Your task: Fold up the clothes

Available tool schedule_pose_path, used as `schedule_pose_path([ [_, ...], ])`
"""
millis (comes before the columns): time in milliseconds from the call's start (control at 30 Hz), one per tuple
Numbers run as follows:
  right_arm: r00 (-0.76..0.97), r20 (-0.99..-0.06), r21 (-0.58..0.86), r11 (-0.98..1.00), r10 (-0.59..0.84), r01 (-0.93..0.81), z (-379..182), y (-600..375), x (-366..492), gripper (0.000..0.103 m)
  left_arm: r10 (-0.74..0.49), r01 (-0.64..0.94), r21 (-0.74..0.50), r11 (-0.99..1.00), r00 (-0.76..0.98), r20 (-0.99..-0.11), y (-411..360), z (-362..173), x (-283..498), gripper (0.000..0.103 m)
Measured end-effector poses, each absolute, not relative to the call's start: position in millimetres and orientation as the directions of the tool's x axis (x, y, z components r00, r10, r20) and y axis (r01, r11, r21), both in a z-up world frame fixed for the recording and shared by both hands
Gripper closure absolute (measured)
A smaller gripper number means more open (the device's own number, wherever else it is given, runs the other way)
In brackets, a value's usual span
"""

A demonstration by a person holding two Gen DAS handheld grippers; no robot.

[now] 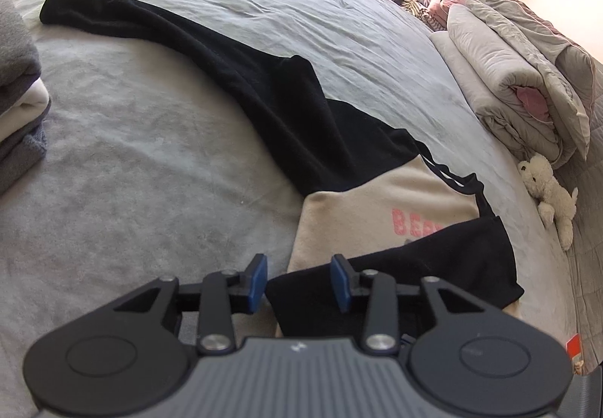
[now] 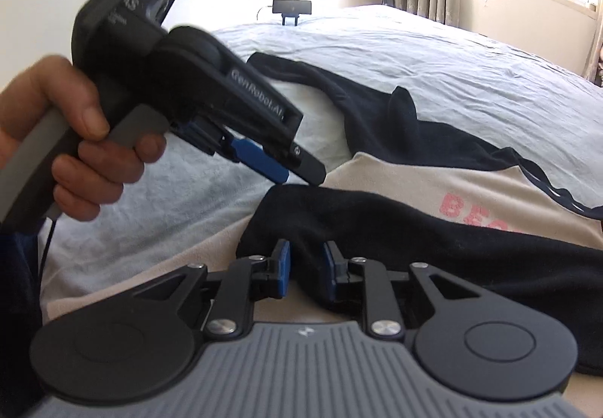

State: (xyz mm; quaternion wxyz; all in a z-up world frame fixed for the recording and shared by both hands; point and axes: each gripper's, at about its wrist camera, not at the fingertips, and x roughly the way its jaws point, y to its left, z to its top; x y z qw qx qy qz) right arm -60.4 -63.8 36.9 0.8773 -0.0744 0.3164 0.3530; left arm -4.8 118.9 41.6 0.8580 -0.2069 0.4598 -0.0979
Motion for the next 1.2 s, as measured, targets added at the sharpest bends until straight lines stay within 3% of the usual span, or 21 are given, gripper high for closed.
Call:
schedule_pose_path([
  [133, 0.536, -0.599, 0.104, 0.721, 0.595, -0.685, 33, -56, -66, 0.077, -0.357, -0.034, -0.454, 0.890, 0.565, -0.744, 122, 42, -5, 0.065],
  [233, 0.544, -0.598, 0.036, 0.697, 0.589, -0.716, 26, -39, -79, 0.050, -0.357, -0.027, -0.447, 0.894, 0.559, -0.748, 120, 42, -6, 0.065],
  [267, 0.556, -0.592, 0.006, 0.693, 0.583, -0.721, 24, -34, -82, 0.049, -0.357, -0.025, -0.445, 0.895, 0.558, -0.749, 119, 42, -6, 0.065],
  [333, 0.596, -0.609, -0.065, 0.716, 0.523, -0.695, 17, -24, -81, 0.051, -0.356, -0.028, -0.446, 0.895, 0.557, -0.750, 120, 42, -6, 0.065],
  [367, 0.616, -0.617, -0.101, 0.726, 0.490, -0.680, 14, -20, -80, 0.072, -0.356, -0.030, -0.446, 0.894, 0.557, -0.750, 121, 42, -6, 0.065],
  [400, 0.626, -0.623, -0.110, 0.740, 0.468, -0.663, 12, -18, -78, 0.084, -0.355, -0.034, -0.448, 0.894, 0.558, -0.750, 122, 43, -6, 0.065],
  [433, 0.631, -0.620, -0.075, 0.765, 0.466, -0.639, 13, -21, -74, 0.085, -0.355, -0.037, -0.451, 0.892, 0.559, -0.749, 123, 43, -6, 0.065],
  [500, 0.608, -0.590, 0.056, 0.778, 0.531, -0.626, 24, -29, -74, 0.085, -0.358, -0.044, -0.460, 0.887, 0.565, -0.744, 126, 44, -7, 0.066],
  [633, 0.611, -0.560, 0.134, 0.789, 0.559, -0.600, 40, -32, -76, 0.085, -0.358, -0.041, -0.463, 0.886, 0.575, -0.736, 127, 47, -7, 0.066],
  [700, 0.572, -0.622, 0.156, 0.800, 0.535, -0.579, 29, -33, -66, 0.084, -0.355, -0.031, -0.451, 0.892, 0.570, -0.741, 124, 46, -6, 0.066],
  [800, 0.522, -0.676, 0.155, 0.793, 0.520, -0.589, 17, -32, -62, 0.078, -0.353, -0.017, -0.441, 0.897, 0.573, -0.740, 122, 46, -7, 0.066],
  [867, 0.510, -0.662, 0.151, 0.764, 0.550, -0.628, 26, -32, -66, 0.070, -0.354, -0.010, -0.441, 0.897, 0.581, -0.733, 122, 48, -8, 0.066],
  [933, 0.497, -0.623, 0.161, 0.721, 0.604, -0.674, 37, -33, -74, 0.068, -0.352, -0.003, -0.436, 0.900, 0.584, -0.732, 122, 49, -8, 0.066],
  [1067, 0.427, -0.636, 0.189, 0.666, 0.643, -0.722, 41, -37, -82, 0.064, -0.353, 0.019, -0.421, 0.907, 0.582, -0.733, 118, 49, -10, 0.066],
  [1200, 0.533, -0.679, 0.117, 0.791, 0.505, -0.601, 46, -75, -57, 0.062, -0.358, 0.054, -0.409, 0.911, 0.596, -0.719, 117, 55, -16, 0.066],
])
